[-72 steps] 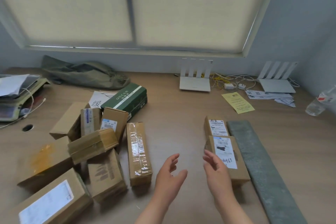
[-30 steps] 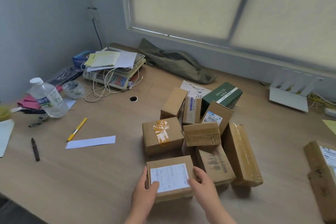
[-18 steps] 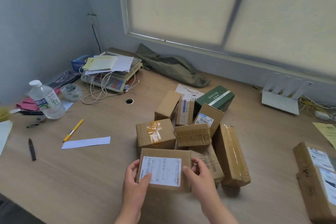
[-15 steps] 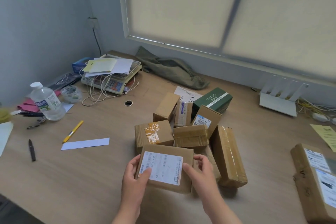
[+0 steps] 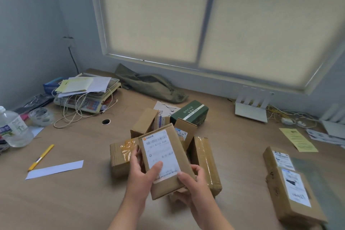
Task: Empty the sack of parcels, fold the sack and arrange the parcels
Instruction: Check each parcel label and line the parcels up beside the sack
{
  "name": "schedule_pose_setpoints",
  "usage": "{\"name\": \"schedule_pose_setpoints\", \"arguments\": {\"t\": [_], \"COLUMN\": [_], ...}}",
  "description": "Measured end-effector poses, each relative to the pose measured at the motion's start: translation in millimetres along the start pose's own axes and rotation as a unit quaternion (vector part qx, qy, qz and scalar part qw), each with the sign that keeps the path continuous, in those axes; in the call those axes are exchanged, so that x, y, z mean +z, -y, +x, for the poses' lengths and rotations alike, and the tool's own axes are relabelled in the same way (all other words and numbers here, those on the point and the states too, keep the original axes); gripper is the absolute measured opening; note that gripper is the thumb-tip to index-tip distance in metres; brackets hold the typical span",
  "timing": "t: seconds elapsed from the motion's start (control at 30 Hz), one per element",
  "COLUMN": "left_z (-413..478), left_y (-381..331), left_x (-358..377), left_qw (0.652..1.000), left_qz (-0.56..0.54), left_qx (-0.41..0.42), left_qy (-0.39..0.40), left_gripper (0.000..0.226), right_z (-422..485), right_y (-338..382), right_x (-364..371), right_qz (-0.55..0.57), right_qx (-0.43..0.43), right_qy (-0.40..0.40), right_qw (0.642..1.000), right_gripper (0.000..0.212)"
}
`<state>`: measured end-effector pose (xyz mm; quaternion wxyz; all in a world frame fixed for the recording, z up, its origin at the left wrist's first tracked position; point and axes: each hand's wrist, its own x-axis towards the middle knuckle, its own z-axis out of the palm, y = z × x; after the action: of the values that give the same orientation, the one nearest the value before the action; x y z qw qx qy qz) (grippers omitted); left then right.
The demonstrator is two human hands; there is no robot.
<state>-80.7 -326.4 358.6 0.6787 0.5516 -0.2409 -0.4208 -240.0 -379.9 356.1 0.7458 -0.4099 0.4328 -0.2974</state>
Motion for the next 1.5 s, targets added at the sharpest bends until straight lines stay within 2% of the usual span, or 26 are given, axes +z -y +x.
{"name": "schedule_pose_setpoints", "arguments": {"t": [0.07,0.2,0.43,0.53,0.73,0.97,1.07,1.2,1.33,1.5], "left_z": [-5.4,-12.6,-26.4,-37.9,-66.7,-107.6,-128.1,-152.0,-161.2,-162.2], "left_y": [3.8,14.4,36.2,55.9,108.3,175.8,204.7,235.2,262.4,288.8], "left_x": [14.7,42.0,102.9,135.3,201.6,270.1,287.2,304.4,316.4,332.4], "left_qw": [0.999,0.997,0.993,0.988,0.971,0.946,0.934,0.924,0.918,0.904], "left_qz": [-0.001,-0.015,0.027,0.055,0.108,0.157,0.184,0.205,0.222,0.258], "left_qx": [-0.022,-0.041,-0.039,-0.045,-0.105,-0.143,-0.162,-0.172,-0.201,-0.233], "left_qy": [0.029,0.063,0.108,0.135,0.186,0.245,0.258,0.274,0.260,0.249], "left_gripper": [0.090,0.076,0.071,0.066,0.075,0.072,0.075,0.083,0.077,0.083], "right_z": [-3.3,-12.3,-35.1,-50.8,-88.6,-122.2,-137.1,-148.3,-149.6,-142.6], "right_y": [0.5,4.9,19.3,22.9,19.8,-19.3,-33.4,-49.0,-61.5,-68.7], "right_x": [-10.7,-36.5,-104.2,-142.7,-219.4,-314.8,-346.5,-378.3,-405.6,-433.1], "right_qz": [0.031,0.044,-0.043,-0.062,-0.050,-0.014,-0.013,0.001,0.006,0.002], "right_qx": [-0.010,-0.029,-0.062,-0.064,-0.075,-0.032,-0.004,0.024,0.056,0.092], "right_qy": [-0.009,-0.039,-0.021,-0.046,-0.121,-0.220,-0.231,-0.250,-0.256,-0.262], "right_qw": [0.999,0.998,0.997,0.995,0.989,0.975,0.973,0.968,0.965,0.961], "right_gripper": [0.075,0.082,0.060,0.055,0.051,0.044,0.045,0.058,0.059,0.067]}}
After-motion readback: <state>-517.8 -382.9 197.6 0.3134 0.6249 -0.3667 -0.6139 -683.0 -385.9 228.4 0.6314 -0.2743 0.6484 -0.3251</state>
